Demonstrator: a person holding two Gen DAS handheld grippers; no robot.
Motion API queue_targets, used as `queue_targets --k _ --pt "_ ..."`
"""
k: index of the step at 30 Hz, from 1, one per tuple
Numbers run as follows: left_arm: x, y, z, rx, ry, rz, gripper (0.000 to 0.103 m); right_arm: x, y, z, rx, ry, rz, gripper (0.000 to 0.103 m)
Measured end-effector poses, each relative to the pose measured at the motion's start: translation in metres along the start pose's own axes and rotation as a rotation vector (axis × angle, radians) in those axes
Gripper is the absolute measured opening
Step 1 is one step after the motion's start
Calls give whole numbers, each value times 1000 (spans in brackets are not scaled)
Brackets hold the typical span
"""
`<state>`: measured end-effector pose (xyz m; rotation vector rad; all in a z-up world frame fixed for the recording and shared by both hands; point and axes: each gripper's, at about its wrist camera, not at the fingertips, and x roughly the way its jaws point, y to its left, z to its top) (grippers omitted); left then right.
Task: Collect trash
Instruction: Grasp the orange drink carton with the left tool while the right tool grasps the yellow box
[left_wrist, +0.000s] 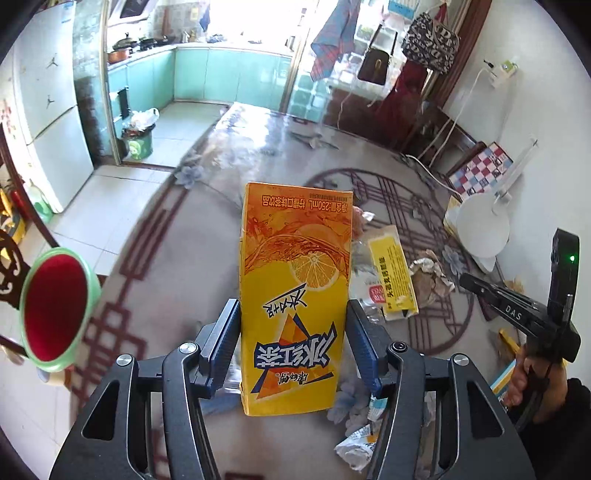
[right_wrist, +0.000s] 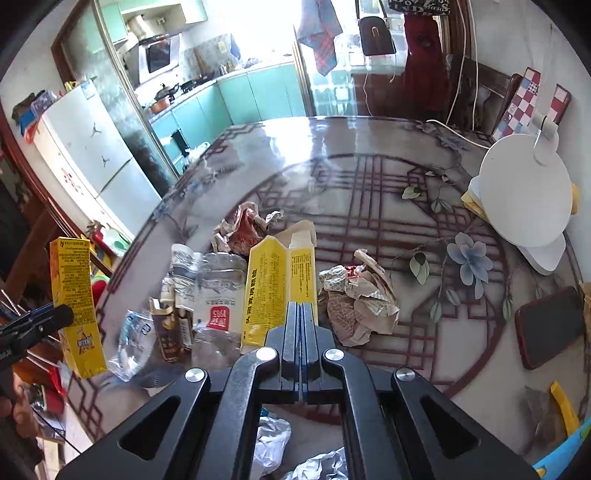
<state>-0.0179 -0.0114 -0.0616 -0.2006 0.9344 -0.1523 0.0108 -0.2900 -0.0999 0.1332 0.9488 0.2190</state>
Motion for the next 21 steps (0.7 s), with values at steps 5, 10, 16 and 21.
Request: queue_targets --k 5,10,16,21 --pt "-14 13 8 0 -35 2 56 -2 -12 -5 29 -3 -4 0" --pt "-12 37 12 -1 -34 -24 56 27 -5 2 -63 91 -91 1" --pt "-12 67 11 -15 -8 -20 56 70 8 12 -18 180 18 13" --pt "-15 83 15 -31 -13 -9 56 108 10 9 23 246 25 69"
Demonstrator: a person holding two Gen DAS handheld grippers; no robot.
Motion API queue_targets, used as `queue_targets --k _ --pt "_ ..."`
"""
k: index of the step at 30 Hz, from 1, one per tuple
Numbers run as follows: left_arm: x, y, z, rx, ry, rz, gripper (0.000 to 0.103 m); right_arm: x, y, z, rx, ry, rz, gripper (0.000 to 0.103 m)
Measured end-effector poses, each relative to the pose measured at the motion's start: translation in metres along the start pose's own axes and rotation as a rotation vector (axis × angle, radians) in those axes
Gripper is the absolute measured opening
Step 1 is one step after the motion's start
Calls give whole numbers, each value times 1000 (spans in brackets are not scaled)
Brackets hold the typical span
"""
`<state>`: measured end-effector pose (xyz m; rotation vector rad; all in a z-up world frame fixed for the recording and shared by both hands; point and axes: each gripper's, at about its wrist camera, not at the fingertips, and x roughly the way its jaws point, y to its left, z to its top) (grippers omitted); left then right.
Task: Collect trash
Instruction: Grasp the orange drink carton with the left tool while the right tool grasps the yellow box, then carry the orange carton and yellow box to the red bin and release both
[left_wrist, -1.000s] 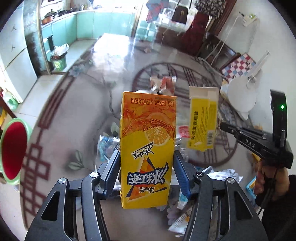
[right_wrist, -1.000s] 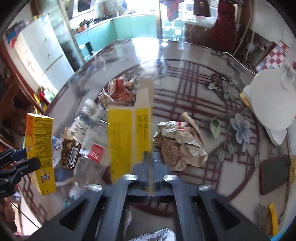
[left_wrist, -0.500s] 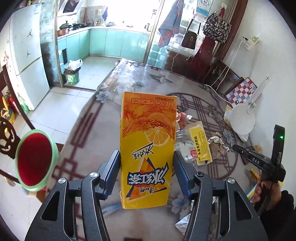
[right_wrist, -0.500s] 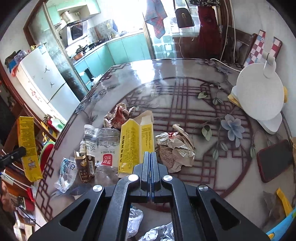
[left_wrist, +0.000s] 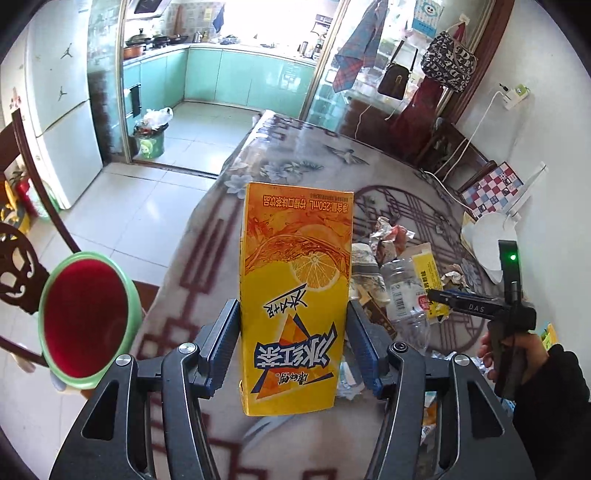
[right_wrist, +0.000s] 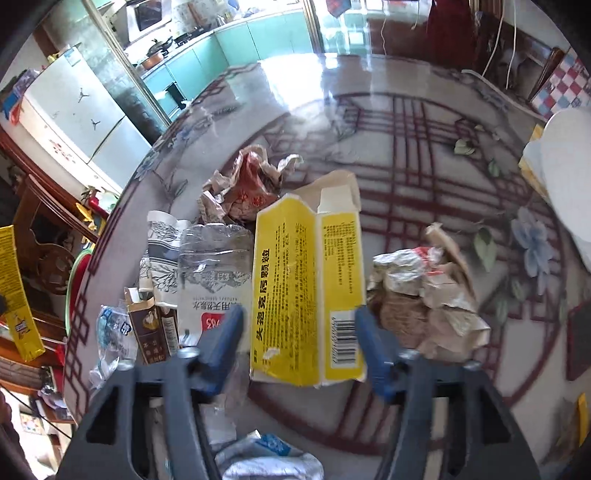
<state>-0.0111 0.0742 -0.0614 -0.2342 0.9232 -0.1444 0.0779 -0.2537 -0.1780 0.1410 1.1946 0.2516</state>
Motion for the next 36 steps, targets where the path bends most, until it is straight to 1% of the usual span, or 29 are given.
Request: queue_targets --k 4,5,6,7,8,10,13,15,17,19,21,24,27,28,32,36 --pt "1 5 2 -19 -6 18 56 22 -8 2 24 61 -69 70" --pt "1 5 2 -18 -7 21 56 26 -11 1 43 77 -74 70" --pt "1 6 2 -17 -8 26 56 25 -14 0 65 75 -67 68" --pt "1 6 3 -12 -10 32 56 20 -16 -1 77 51 -56 61" --pt "2 8 3 -10 -11 36 56 13 -15 -2 80 28 -54 41" --pt "4 10 6 -12 -10 37 56 -5 -10 -2 66 -21 -80 40" --pt "10 14 10 -4 2 25 56 -40 -2 -4 75 -108 -78 35" --pt "11 17 12 12 6 20 56 -68 3 -6 105 -178 -64 21" --pt "11 18 15 22 6 14 56 -98 13 -12 125 -251 -51 21" --pt "11 23 17 25 0 8 56 -121 33 -16 116 -315 -56 21" --pt "9 30 19 22 -2 1 56 -141 49 -18 114 -359 -44 21" --pt "4 45 20 7 -11 -3 56 -165 73 -19 125 -409 21 21" --pt "-4 68 19 -20 -22 10 56 -183 110 -17 91 -436 73 21" --pt "-7 77 19 -34 -25 18 56 -184 124 -15 74 -438 90 21" --pt "-21 118 12 -88 -33 65 56 -169 188 -8 -6 -416 174 21" --pt "-35 163 1 -156 -39 128 57 -133 261 -5 -88 -344 277 21"
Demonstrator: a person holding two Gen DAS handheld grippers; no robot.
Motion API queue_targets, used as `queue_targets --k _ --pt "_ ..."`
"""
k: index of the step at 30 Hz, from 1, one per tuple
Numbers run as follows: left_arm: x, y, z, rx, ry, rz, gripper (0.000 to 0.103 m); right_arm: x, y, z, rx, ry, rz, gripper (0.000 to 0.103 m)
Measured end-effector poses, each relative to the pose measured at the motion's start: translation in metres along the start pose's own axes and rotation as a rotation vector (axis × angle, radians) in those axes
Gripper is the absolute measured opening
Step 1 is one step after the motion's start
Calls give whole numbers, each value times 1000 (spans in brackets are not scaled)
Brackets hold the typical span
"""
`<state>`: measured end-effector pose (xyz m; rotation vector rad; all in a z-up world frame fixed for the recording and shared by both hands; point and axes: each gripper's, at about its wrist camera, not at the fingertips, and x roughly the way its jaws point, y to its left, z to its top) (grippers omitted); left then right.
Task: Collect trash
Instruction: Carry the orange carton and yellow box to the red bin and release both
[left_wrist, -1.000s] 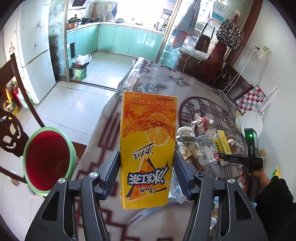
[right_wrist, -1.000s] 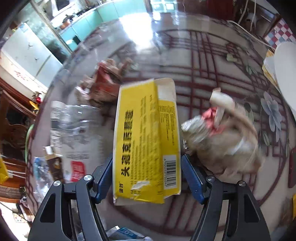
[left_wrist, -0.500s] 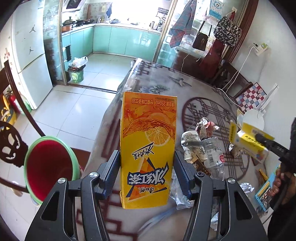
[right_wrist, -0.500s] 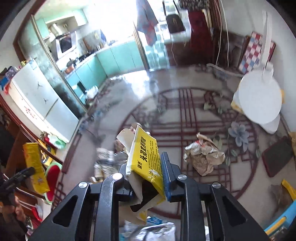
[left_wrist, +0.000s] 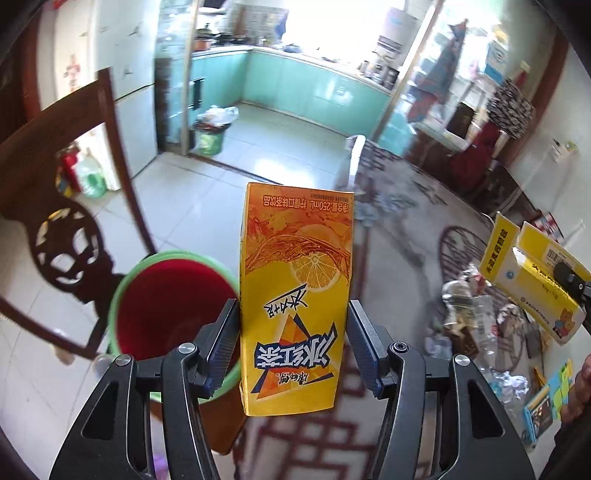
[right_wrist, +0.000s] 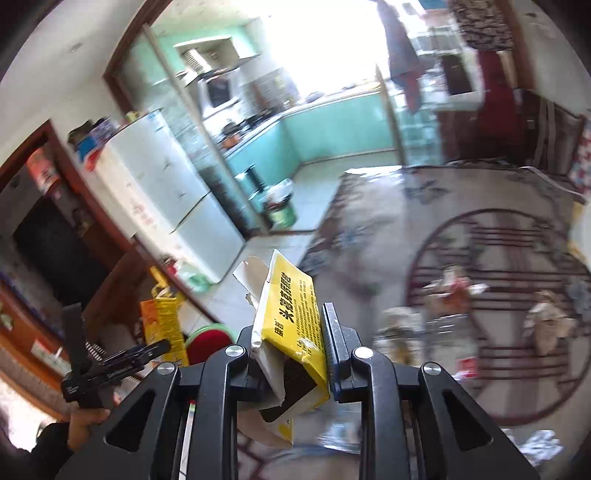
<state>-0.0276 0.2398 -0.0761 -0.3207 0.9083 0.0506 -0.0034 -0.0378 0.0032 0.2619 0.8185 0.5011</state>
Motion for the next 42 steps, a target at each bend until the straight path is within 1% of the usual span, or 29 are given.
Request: queue_targets --k 4,5,9,12,17,18,19,20,21,22,23,24,27,29,33,35,38,40,42 --pt "3 44 -8 -73 28 58 57 73 54 -18 -43 106 87 21" --pt "4 49 -10 -84 35 69 57 90 66 -24 -52 133 100 21" --pt "17 75 -19 -118 70 117 57 162 105 -45 -110 226 119 21" --pt "26 94 -20 -144 96 126 57 209 117 -57 -146 289 118 21" --pt "35 114 -21 -170 106 165 59 262 128 -67 -127 363 184 25" --pt "36 118 -21 -178 110 173 61 270 129 -68 -123 367 189 26" --pt "37 122 -21 -187 114 174 68 276 130 -69 -119 365 188 27" --pt "37 125 -20 -197 114 179 73 281 132 -69 -114 360 186 32" --pt "35 128 -19 -207 105 188 80 284 133 -70 -105 353 186 40" --pt "33 130 -18 -210 90 193 82 288 133 -70 -91 349 188 45" --pt "30 131 -17 -210 75 197 82 288 134 -69 -76 345 193 55" --pt "28 131 -15 -206 62 204 82 290 134 -69 -60 343 199 57" --pt "22 128 -11 -188 35 220 82 293 136 -66 -30 349 211 57" --pt "18 126 -9 -181 22 221 82 283 135 -62 -29 339 218 57" --pt "14 116 -6 -171 -12 211 82 251 135 -54 -54 279 242 57" --pt "12 108 -3 -163 -17 206 82 226 127 -50 -65 243 240 57" --pt "5 92 -2 -146 -34 179 82 186 106 -46 -54 191 224 57" --pt "1 77 -3 -124 -50 167 83 157 87 -47 -40 154 183 57" --pt "2 59 -4 -101 -45 138 83 125 64 -50 -29 126 128 57"
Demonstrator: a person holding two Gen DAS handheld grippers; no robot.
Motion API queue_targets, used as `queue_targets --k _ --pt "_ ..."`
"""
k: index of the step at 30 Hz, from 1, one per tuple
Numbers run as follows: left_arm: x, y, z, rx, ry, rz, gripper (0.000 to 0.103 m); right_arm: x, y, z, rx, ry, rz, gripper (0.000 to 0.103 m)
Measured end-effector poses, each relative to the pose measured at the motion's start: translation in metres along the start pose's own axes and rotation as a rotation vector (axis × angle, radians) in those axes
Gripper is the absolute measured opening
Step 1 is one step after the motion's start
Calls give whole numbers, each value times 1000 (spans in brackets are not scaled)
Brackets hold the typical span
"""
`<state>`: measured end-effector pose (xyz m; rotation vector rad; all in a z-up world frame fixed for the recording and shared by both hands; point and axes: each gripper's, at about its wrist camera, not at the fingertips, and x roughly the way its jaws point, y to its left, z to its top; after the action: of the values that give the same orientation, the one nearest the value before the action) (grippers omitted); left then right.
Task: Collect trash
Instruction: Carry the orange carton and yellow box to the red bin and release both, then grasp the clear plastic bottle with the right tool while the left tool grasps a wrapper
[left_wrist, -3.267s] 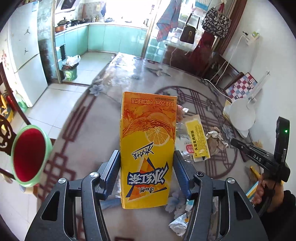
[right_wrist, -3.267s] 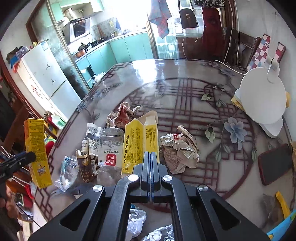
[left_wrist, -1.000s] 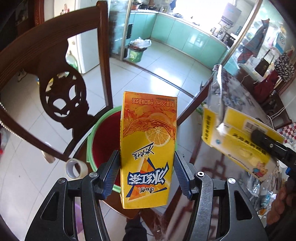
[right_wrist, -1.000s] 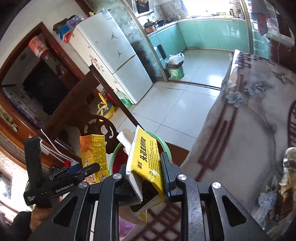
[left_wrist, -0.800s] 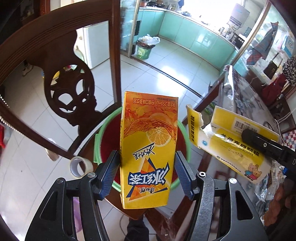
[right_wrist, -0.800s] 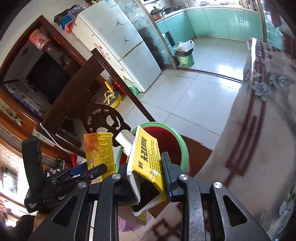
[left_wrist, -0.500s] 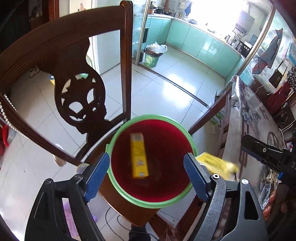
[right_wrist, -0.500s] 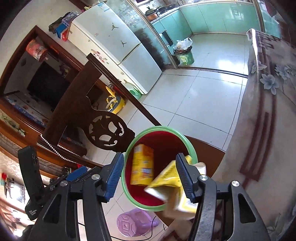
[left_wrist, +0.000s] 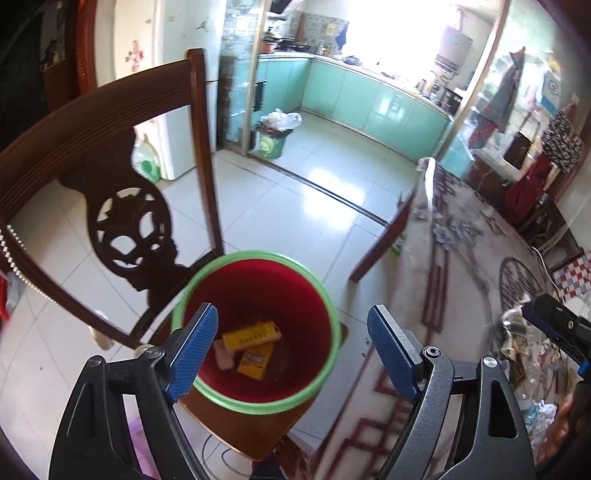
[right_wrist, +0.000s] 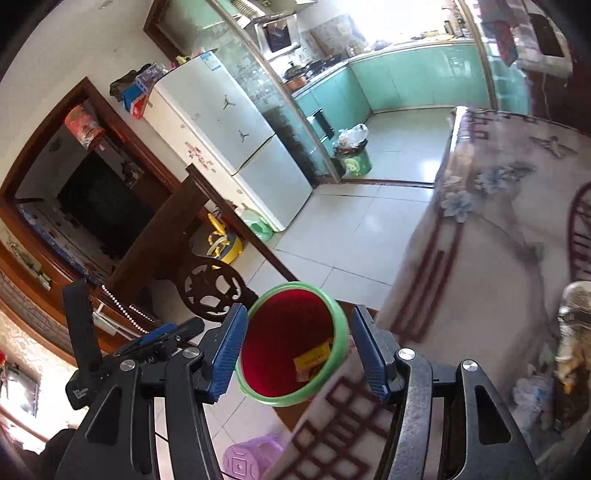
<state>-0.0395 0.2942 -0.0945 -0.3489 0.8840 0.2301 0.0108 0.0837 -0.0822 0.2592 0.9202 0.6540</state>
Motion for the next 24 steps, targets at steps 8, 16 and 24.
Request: queue_targets --k 8,16,24 --pt "-7 -94 -21 118 27 -120 85 -153 -121 -40 109 -83 -287 57" --pt "4 -192 -72 159 168 -213 87 -185 -243 -47 229 47 -394 57" --pt "-5 -242 -105 234 224 -164 87 -105 -285 -51 214 257 -336 57"
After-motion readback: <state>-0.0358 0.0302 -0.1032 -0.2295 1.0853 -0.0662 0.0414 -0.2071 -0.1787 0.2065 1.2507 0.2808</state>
